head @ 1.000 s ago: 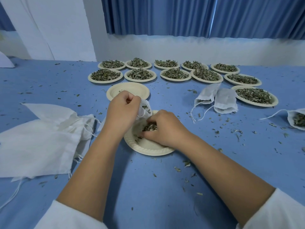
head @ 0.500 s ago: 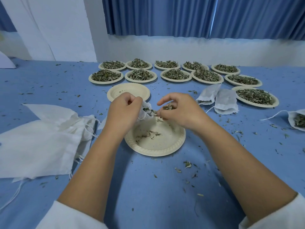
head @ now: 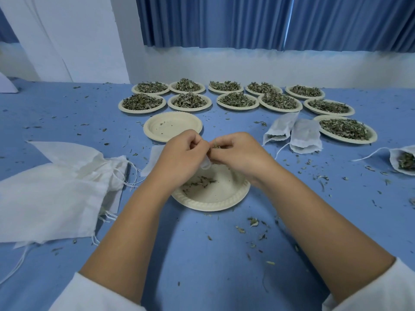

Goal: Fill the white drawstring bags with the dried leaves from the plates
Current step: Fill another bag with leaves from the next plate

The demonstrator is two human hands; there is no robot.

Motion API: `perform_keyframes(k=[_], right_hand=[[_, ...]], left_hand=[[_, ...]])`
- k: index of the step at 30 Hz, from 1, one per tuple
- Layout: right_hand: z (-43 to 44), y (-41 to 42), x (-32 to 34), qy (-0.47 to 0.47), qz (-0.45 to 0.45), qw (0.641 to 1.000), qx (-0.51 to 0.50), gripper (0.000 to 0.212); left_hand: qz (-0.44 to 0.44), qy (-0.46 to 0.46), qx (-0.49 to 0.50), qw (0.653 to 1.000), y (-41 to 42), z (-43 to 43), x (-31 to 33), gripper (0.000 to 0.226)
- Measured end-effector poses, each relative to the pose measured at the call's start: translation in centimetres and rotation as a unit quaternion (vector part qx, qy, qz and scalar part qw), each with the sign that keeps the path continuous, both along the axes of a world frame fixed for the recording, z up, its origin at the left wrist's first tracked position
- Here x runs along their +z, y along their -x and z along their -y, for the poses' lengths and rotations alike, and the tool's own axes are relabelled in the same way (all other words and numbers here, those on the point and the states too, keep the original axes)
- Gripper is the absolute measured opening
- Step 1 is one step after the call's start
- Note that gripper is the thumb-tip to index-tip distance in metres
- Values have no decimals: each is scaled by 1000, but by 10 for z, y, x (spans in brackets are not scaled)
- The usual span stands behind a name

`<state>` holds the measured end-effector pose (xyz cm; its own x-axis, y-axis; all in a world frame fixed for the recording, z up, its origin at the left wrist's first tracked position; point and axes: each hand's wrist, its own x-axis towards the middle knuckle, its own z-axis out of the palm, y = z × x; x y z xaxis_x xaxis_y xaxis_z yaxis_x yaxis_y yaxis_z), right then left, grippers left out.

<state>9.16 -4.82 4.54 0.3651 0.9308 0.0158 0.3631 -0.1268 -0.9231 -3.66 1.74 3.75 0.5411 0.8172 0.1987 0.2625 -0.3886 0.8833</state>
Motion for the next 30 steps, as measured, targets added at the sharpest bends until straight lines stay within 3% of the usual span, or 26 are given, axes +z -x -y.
perform_keyframes(k=[3,14,18,24,30], right_hand=[[-2,-1,-1,8,-82,996,34,20],[-5,3,-12,-94,23,989,-108,12],[-4,5,-12,-74,80,992,-70,12],[0,5,-5,-24,148,988,34,13],[2,1,-2,-37,75,996,25,26]], left_hand=[[11,8,17,1000,0,-2,-1,14],[37,18,-7,999,-7,-1,-6,11],[87,31,31,995,-8,-3,-8,9],[60,-1,39,997,-7,-5,-8,10],[23,-7,21,999,-5,-5,-7,15]])
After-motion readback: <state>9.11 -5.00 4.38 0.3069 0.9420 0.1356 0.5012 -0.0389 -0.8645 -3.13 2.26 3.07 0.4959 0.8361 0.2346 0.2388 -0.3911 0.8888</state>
